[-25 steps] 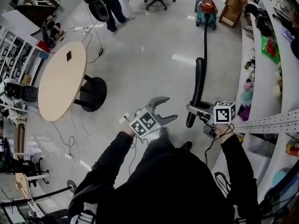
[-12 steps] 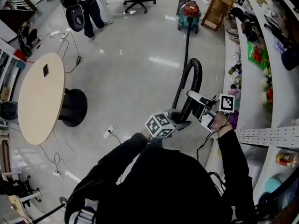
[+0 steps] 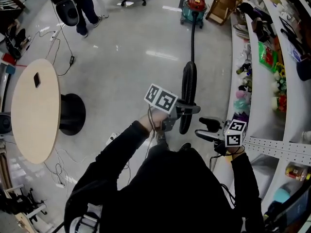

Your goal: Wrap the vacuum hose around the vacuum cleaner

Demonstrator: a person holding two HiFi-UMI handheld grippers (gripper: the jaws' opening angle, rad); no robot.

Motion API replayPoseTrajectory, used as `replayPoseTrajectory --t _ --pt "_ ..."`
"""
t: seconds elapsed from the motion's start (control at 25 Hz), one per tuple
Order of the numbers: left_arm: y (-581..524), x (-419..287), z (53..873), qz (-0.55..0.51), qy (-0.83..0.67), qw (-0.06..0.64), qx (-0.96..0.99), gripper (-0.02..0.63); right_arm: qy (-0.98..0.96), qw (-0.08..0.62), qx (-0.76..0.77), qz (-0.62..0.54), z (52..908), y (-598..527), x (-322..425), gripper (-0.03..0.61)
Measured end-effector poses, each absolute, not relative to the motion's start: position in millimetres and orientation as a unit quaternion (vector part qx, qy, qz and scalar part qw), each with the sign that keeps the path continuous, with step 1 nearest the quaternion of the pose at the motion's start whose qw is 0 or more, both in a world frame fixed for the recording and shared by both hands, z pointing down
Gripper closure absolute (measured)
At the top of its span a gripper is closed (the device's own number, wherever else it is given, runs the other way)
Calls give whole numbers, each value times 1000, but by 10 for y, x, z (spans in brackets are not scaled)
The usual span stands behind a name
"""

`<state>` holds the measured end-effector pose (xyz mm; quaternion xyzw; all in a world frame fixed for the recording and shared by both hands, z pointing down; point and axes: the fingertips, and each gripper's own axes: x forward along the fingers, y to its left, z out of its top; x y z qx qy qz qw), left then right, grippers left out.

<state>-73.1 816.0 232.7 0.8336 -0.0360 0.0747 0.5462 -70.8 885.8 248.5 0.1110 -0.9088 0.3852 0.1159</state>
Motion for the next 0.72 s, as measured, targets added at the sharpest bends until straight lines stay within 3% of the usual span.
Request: replayPoseTrajectory --t 0.2,0.24,0.32,0.4,0.56,0.72 --pt "7629 -735 2201 17 -34 634 773 440 -931 200 123 278 2874 8751 -1123 288" --pt "7545 -727 2180 6 -35 641 766 440 -934 204 129 261 2891 8653 -1128 297" --pt "7363 -701 2121 -31 -37 654 755 440 -938 197 125 255 2867 8474 -1066 391" --pt "7180 -634 2051 -61 -43 645 761 419 -939 166 100 283 2782 8324 -965 391" --pt "6785 -654 2039 -13 -135 509 850 339 -924 75 69 369 2487 7854 -761 393" --pt "6655 -784 1931 18 -187 369 910 336 -888 -8 47 457 2155 7197 -505 393"
